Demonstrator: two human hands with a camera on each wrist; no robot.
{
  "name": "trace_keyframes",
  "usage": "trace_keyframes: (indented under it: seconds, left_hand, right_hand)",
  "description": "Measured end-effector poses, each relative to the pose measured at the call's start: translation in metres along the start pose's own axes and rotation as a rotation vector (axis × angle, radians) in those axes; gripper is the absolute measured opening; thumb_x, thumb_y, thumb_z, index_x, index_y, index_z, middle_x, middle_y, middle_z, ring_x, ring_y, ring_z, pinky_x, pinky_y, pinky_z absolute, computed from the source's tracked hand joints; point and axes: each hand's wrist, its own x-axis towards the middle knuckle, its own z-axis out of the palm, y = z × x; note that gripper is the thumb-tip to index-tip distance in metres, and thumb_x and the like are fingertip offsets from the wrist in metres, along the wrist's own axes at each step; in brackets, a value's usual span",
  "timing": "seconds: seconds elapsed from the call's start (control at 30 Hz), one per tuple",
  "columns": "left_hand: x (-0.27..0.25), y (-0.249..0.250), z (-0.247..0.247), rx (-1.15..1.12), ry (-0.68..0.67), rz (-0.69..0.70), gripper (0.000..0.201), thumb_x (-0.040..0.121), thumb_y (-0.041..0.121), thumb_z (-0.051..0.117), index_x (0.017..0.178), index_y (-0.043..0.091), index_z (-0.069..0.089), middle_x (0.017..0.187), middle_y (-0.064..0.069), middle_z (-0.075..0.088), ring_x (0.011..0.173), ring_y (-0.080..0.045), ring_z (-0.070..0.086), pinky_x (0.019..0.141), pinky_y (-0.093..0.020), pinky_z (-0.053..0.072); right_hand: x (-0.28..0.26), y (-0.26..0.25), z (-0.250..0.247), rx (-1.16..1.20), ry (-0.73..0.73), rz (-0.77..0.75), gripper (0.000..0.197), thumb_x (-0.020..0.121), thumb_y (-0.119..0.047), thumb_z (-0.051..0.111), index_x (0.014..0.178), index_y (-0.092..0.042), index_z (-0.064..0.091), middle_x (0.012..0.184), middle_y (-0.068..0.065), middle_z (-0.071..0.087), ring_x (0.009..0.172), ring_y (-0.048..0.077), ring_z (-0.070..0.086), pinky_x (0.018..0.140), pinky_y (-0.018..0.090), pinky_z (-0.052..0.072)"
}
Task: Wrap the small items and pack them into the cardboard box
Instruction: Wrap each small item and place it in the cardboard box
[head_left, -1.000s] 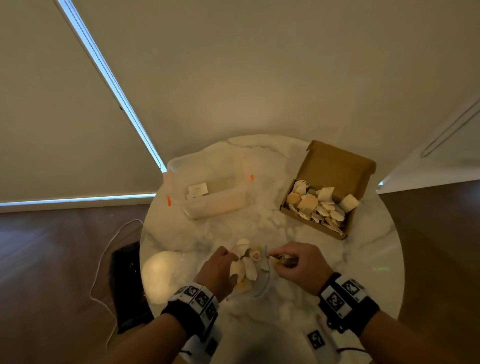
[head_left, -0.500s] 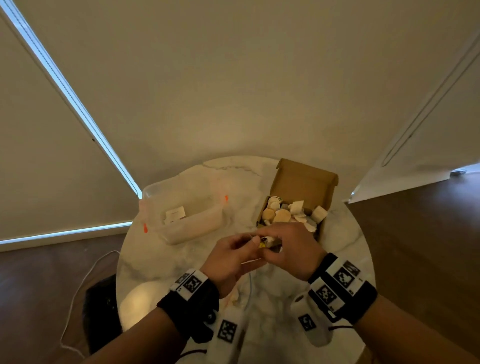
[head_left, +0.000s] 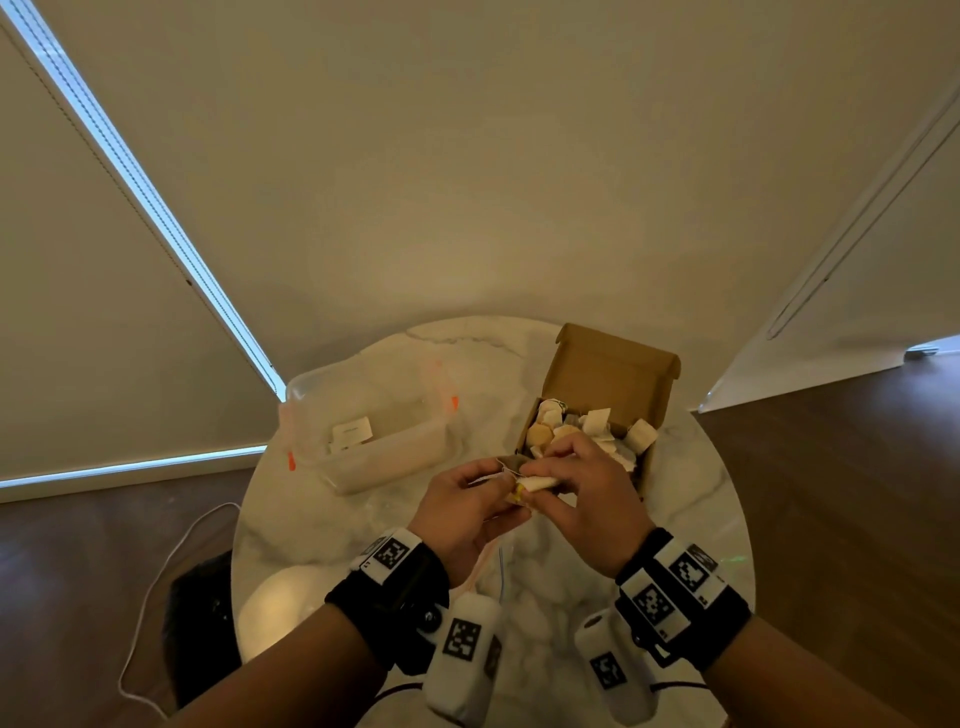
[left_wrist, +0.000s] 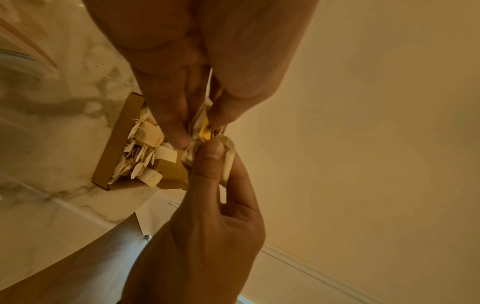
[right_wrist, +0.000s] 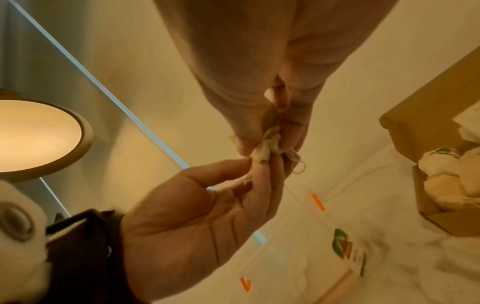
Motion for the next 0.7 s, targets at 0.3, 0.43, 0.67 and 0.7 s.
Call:
trace_keyframes:
  seconds: [0.3, 0.43, 0.67, 0.7]
  left_hand:
    - [0.005, 0.000, 0.000, 0.068, 0.103, 0.003, 0.014, 0.086, -0.007, 0.060, 0.095, 0.001, 0.067, 0.083, -0.011, 0.072, 0.067, -0.018, 0.069, 0.059, -0.027, 0.056]
    - [0.003, -0.001, 0.001, 0.056, 0.085, -0.018, 0.016, 0.089, -0.001, 0.059, 0.101, 0.004, 0.068, 0.093, -0.014, 0.073, 0.080, -0.027, 0.070, 0.063, -0.032, 0.056]
    - [0.001, -0.003, -0.005, 0.094, 0.126, 0.013, 0.018, 0.089, -0.005, 0.058, 0.091, 0.008, 0.070, 0.080, -0.009, 0.071, 0.065, -0.019, 0.066, 0.062, -0.034, 0.056]
    - [0.001, -0.002, -0.006, 0.129, 0.124, 0.026, 0.019, 0.090, -0.005, 0.057, 0.093, 0.008, 0.071, 0.079, -0.008, 0.071, 0.063, -0.017, 0.065, 0.060, -0.032, 0.055]
  right_hand:
    - [0.002, -0.001, -0.003, 0.210, 0.097, 0.226, 0.012, 0.080, -0.013, 0.074, 0.084, -0.024, 0.072, 0.081, -0.008, 0.070, 0.078, 0.006, 0.065, 0.072, 0.027, 0.056]
    - [0.003, 0.001, -0.001, 0.291, 0.122, 0.298, 0.011, 0.078, -0.010, 0.076, 0.077, -0.020, 0.071, 0.074, -0.001, 0.070, 0.069, 0.013, 0.068, 0.066, 0.040, 0.060]
    - [0.004, -0.009, -0.014, 0.483, 0.147, 0.470, 0.013, 0.088, -0.016, 0.066, 0.080, -0.007, 0.072, 0.071, 0.013, 0.067, 0.059, 0.017, 0.060, 0.056, 0.028, 0.052]
    - [0.006, -0.012, -0.017, 0.585, 0.141, 0.518, 0.015, 0.091, -0.013, 0.062, 0.082, -0.006, 0.072, 0.073, 0.013, 0.067, 0.061, 0.018, 0.060, 0.055, 0.029, 0.050]
